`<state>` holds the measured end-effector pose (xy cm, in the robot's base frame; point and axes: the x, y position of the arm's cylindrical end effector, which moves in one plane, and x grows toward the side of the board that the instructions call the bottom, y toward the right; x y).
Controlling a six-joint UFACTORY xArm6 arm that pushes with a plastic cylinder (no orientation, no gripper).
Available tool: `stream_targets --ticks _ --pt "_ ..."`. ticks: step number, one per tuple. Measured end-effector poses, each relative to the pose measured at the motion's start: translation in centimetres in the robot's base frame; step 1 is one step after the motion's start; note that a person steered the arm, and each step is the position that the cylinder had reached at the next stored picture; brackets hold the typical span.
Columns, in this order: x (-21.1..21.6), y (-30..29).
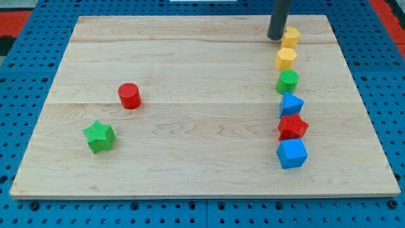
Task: Push the red circle towards center of the board
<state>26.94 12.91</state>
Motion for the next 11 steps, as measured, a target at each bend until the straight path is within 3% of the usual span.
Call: stream_targets --ticks 5,6,7,11 --pt "20.7 -23.2" --pt "20.6 -28.2" --pt "17.6 -31.1" --pt "15.8 -21.1"
